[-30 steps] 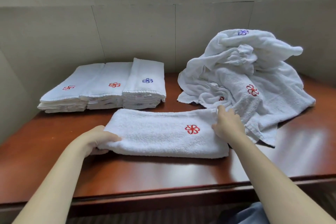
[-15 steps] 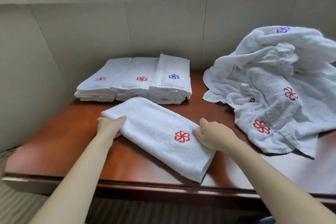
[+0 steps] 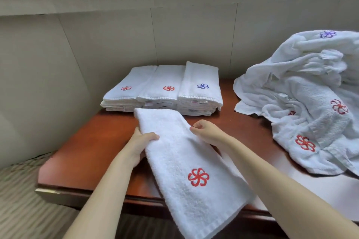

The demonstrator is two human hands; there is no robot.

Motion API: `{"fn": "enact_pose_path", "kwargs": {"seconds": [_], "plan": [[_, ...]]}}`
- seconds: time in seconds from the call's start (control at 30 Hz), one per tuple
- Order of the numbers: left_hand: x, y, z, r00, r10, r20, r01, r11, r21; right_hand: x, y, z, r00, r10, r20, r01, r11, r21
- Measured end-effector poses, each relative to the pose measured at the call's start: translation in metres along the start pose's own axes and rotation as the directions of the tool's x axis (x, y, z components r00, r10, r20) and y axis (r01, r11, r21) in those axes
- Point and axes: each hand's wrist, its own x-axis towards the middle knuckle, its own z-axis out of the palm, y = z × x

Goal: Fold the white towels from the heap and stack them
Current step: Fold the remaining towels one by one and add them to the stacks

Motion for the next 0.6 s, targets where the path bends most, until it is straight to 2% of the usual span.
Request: {"fn": "enact_pose_path", "kwargs": {"seconds": [0.07,0.13,0.27,0.37,0.43,0.5,0.6], "plan": [[0.001,0.0,-0.001,0.995,0.069,0.078,-0.067,0.997,-0.029,0.015,-0.015,0.012,0.999,0.002,0.035,-0.006,0.994,0.11],[0.002,-0.001,-0.001,0.989,0.113,0.099,-0.11,0.993,-0.037,0.027,-0.023,0.022,0.999,0.003,0.046,-0.012,0.98,0.197],[0.003,0.006,0.006,0.978,0.208,-0.025,-0.209,0.976,-0.062,0.041,-0.028,0.029,0.998,0.045,-0.042,-0.028,0.94,0.339],[0.003,0.032,0.007,0.947,0.322,0.006,-0.319,0.94,-0.123,0.042,-0.027,0.024,0.989,0.096,0.108,-0.142,0.794,0.59],[0.003,0.055,0.004,0.908,0.414,0.056,-0.406,0.906,-0.12,0.04,-0.034,0.016,0.966,0.079,0.247,-0.228,0.713,0.663],[0.004,0.077,-0.003,0.885,0.461,0.062,-0.453,0.884,-0.117,0.043,-0.048,0.006,0.965,-0.04,0.261,-0.175,0.642,0.746],[0.012,0.112,-0.018,0.85,0.526,-0.014,-0.526,0.85,-0.036,0.051,-0.082,-0.017,0.989,-0.129,0.066,0.027,0.613,0.79]]}}
